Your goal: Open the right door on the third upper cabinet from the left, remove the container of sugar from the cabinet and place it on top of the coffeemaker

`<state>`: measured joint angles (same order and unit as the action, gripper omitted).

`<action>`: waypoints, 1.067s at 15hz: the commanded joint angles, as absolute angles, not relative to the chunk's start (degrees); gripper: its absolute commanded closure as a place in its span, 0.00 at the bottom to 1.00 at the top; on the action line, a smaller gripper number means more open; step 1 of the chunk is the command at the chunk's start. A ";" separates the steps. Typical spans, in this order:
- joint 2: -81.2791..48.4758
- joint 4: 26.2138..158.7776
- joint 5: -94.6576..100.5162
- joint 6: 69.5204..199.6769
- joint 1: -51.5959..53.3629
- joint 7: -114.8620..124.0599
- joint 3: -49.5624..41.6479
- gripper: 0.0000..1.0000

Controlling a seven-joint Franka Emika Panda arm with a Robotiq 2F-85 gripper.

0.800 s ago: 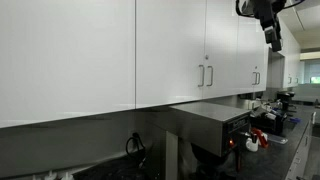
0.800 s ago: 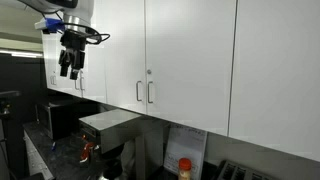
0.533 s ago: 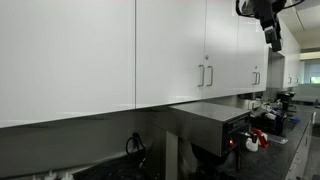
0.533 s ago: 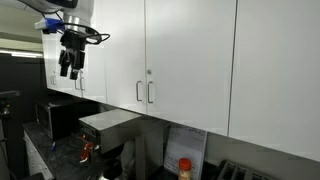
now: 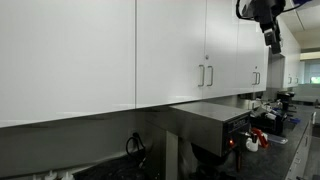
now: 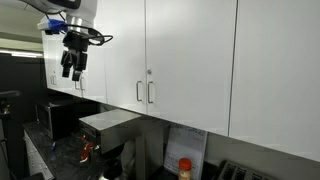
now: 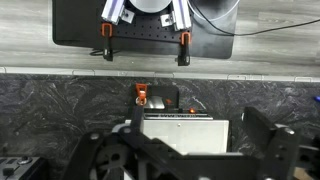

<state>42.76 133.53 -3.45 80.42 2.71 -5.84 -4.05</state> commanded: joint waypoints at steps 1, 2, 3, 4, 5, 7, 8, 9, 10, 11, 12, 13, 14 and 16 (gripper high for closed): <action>40.93 133.65 -1.70 84.21 1.22 -12.78 -8.31 0.00; 40.34 133.50 -0.92 85.45 0.96 -14.46 -9.43 0.00; 40.00 133.73 -0.38 87.33 0.79 -15.99 -10.52 0.00; 39.56 134.12 0.71 89.88 0.52 -17.41 -11.41 0.00; 39.10 134.44 1.38 92.26 0.47 -18.86 -12.33 0.00; 37.80 135.60 3.06 98.20 0.10 -20.71 -13.41 0.00; 37.00 136.37 3.80 101.61 -0.08 -21.31 -13.85 0.00; 36.24 137.27 4.76 105.25 -0.43 -21.83 -14.18 0.00; 34.92 137.95 5.26 109.19 -0.78 -21.69 -14.54 0.00; 33.60 138.57 5.70 113.21 -1.17 -21.27 -14.81 0.00; 31.86 138.78 5.09 117.28 -1.35 -20.49 -15.15 0.00; 30.29 138.62 4.37 119.89 -1.46 -20.37 -15.40 0.00; 33.35 138.56 4.08 115.25 -1.56 -20.41 -14.13 0.00; 32.06 138.63 3.95 116.33 -1.77 -20.39 -14.03 0.00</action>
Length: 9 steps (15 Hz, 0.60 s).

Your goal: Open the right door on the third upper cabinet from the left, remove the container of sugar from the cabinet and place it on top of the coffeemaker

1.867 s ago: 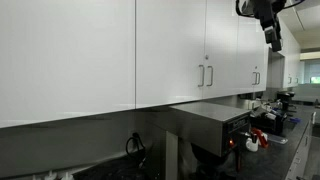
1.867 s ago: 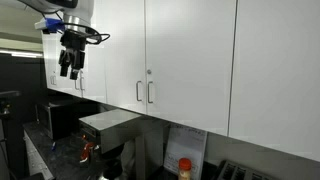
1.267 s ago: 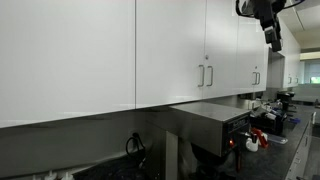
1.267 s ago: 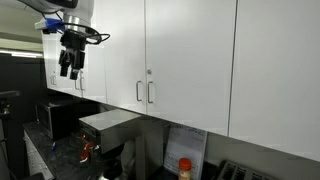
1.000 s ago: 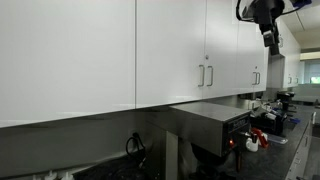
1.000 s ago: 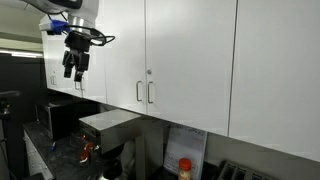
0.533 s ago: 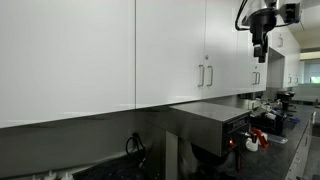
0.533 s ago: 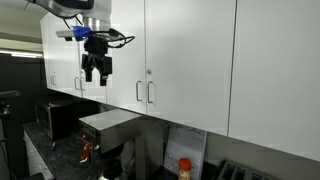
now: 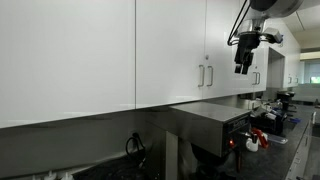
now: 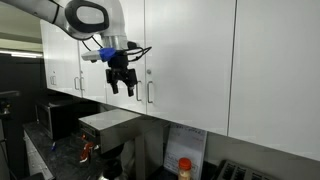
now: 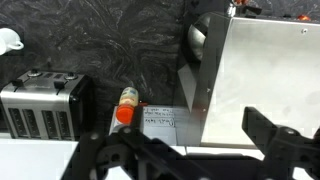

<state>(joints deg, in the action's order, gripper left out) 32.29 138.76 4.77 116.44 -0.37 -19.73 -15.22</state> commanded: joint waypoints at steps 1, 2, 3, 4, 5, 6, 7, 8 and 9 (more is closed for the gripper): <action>32.22 138.59 3.95 116.28 -1.75 -20.38 -13.95 0.00; 32.55 138.58 3.96 116.21 -1.71 -20.37 -13.88 0.00; 32.92 138.58 3.97 116.17 -1.68 -20.36 -13.81 0.00; 33.16 138.58 3.98 116.16 -1.67 -20.35 -13.82 0.00; 33.21 138.58 3.98 116.15 -1.68 -20.35 -13.82 0.00; 33.21 138.58 3.98 116.15 -1.68 -20.35 -13.82 0.00; 33.82 139.57 4.07 117.89 -1.89 -20.00 -13.78 0.00; 34.01 139.98 3.46 118.99 -1.58 -20.41 -14.10 0.00; 34.15 140.73 3.68 121.41 -1.68 -20.26 -13.95 0.00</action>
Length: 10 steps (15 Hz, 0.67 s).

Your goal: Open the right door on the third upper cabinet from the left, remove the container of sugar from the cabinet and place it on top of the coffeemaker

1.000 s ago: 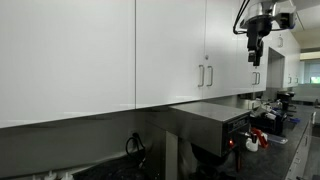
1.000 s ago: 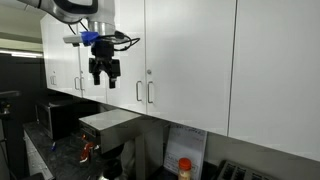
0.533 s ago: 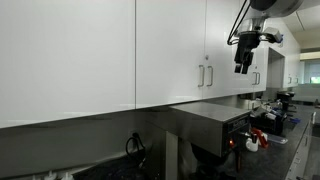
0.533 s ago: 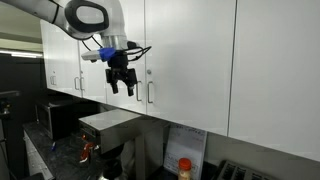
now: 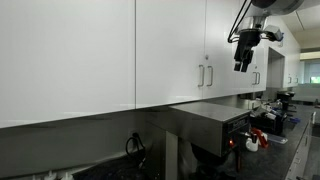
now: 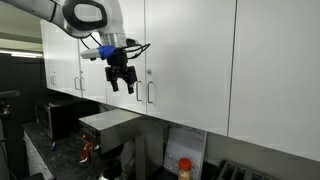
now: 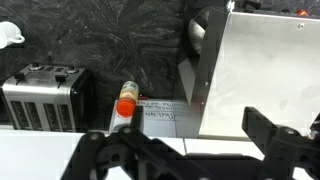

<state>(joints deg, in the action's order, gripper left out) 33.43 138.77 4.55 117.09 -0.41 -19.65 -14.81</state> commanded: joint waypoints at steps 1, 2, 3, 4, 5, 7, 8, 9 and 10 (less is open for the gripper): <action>34.09 141.22 3.53 123.52 -1.51 -20.45 -14.00 0.00; 33.95 141.75 3.94 125.80 -1.61 -20.25 -13.77 0.00; 33.84 142.47 3.88 127.78 -1.56 -20.12 -13.70 0.00; 33.79 143.20 3.82 129.58 -1.49 -20.14 -13.69 0.00; 33.70 143.98 3.94 131.38 -1.53 -20.03 -13.57 0.00; 33.48 145.71 4.56 134.42 -1.59 -19.80 -12.97 0.00; 33.50 146.52 4.59 135.75 -1.53 -19.71 -12.75 0.00; 33.57 147.34 4.71 137.50 -1.59 -19.27 -12.33 0.00; 33.59 148.00 4.90 139.06 -1.65 -19.03 -11.97 0.00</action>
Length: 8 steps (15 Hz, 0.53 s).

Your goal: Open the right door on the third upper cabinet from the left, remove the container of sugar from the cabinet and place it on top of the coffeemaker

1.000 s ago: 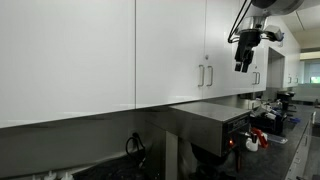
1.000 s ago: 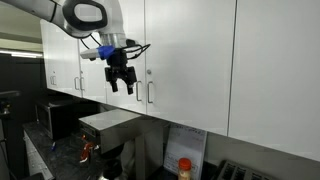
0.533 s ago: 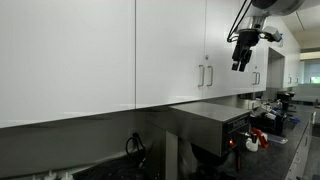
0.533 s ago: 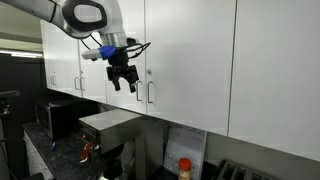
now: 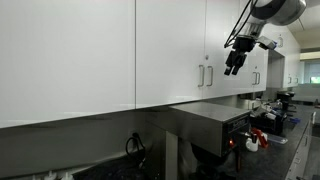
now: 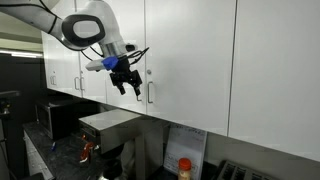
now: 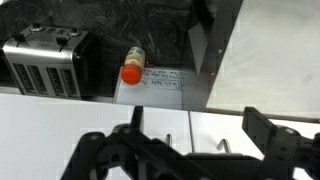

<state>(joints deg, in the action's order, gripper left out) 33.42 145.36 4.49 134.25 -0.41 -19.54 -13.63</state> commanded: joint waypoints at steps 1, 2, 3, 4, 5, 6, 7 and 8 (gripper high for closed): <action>33.48 148.65 5.12 141.42 -1.83 -18.40 -11.54 0.00; 33.36 149.22 5.30 143.43 -1.97 -17.89 -11.19 0.00; 33.05 149.69 5.76 145.55 -2.24 -17.34 -10.76 0.00; 32.89 150.20 6.10 147.43 -2.46 -16.83 -10.43 0.00; 32.63 150.52 6.36 149.00 -2.64 -16.37 -10.21 0.00; 32.41 150.76 6.45 150.24 -2.72 -15.98 -10.06 0.00; 32.08 150.97 6.65 151.59 -3.00 -15.54 -9.87 0.00; 31.74 151.12 6.80 152.78 -3.29 -15.21 -9.70 0.00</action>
<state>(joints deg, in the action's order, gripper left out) 32.97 150.04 5.40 148.51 -1.06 -16.61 -11.20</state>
